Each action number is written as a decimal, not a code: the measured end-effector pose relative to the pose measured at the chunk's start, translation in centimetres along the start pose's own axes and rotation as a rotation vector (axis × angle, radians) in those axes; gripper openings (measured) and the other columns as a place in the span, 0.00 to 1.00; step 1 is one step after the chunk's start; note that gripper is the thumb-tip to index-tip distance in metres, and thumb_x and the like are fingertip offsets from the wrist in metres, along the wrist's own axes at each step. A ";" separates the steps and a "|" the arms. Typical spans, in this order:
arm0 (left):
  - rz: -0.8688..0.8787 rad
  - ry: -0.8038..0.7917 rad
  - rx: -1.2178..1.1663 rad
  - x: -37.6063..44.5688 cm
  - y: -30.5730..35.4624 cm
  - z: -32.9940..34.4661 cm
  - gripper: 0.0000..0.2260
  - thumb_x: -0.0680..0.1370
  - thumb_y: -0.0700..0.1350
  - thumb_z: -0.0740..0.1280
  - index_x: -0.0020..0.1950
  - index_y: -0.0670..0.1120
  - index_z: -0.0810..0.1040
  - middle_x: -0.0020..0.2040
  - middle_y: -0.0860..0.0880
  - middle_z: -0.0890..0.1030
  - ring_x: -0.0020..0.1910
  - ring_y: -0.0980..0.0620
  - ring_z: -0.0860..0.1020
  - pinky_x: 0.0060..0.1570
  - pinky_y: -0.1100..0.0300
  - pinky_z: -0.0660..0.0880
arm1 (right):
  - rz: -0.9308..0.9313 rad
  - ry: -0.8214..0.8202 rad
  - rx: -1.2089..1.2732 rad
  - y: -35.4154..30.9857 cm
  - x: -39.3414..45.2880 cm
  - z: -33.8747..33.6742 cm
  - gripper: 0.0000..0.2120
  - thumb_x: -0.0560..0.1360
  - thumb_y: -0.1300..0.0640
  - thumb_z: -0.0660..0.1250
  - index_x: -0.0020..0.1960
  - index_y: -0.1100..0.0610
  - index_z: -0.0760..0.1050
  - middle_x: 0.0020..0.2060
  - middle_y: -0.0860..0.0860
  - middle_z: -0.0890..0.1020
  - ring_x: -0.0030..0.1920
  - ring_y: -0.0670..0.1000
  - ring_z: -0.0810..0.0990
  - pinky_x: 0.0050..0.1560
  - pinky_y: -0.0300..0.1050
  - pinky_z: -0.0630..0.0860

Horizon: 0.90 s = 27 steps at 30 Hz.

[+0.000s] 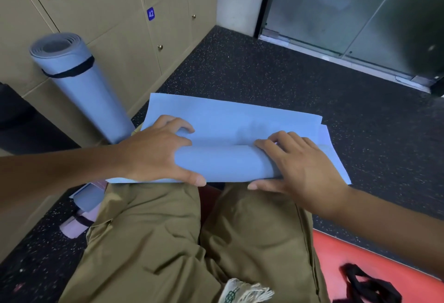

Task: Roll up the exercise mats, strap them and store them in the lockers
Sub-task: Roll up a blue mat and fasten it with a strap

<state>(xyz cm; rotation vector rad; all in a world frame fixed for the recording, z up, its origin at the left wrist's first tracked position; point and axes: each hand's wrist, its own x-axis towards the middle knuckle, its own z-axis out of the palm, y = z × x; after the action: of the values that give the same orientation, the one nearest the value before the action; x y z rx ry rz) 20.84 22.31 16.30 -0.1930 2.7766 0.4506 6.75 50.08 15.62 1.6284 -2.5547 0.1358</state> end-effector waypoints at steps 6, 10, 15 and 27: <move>0.284 0.413 0.093 0.3 -0.9 1.2 0.33 0.69 0.77 0.64 0.62 0.54 0.77 0.66 0.55 0.70 0.66 0.50 0.69 0.57 0.54 0.74 | 0.012 -0.111 0.088 0.9 1.4 0.0 0.38 0.71 0.23 0.56 0.65 0.50 0.77 0.50 0.49 0.77 0.48 0.53 0.76 0.45 0.45 0.69; 0.372 0.610 0.284 0.0 -0.4 2.6 0.31 0.80 0.69 0.59 0.60 0.42 0.79 0.55 0.45 0.77 0.48 0.42 0.77 0.41 0.46 0.78 | 0.071 -0.288 0.188 1.5 2.6 -1.0 0.38 0.68 0.21 0.60 0.68 0.44 0.73 0.52 0.48 0.75 0.53 0.51 0.75 0.49 0.47 0.70; 0.303 0.613 0.333 0.4 -0.2 3.4 0.36 0.79 0.72 0.58 0.60 0.39 0.80 0.53 0.43 0.78 0.46 0.42 0.77 0.43 0.46 0.77 | 0.110 -0.382 0.281 2.1 4.1 -1.7 0.34 0.65 0.21 0.59 0.63 0.41 0.74 0.49 0.44 0.75 0.51 0.48 0.76 0.54 0.53 0.76; 0.122 0.161 -0.043 3.8 -1.6 -0.1 0.33 0.69 0.81 0.54 0.59 0.58 0.75 0.51 0.57 0.73 0.53 0.58 0.72 0.55 0.52 0.74 | -0.093 0.114 -0.101 2.3 2.9 2.0 0.36 0.79 0.30 0.55 0.72 0.56 0.74 0.56 0.56 0.80 0.52 0.60 0.80 0.53 0.57 0.77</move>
<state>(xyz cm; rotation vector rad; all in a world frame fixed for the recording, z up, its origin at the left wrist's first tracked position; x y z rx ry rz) 17.55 20.43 14.66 -0.0730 2.9496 0.5478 3.34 48.15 14.02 1.6486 -2.3575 0.0880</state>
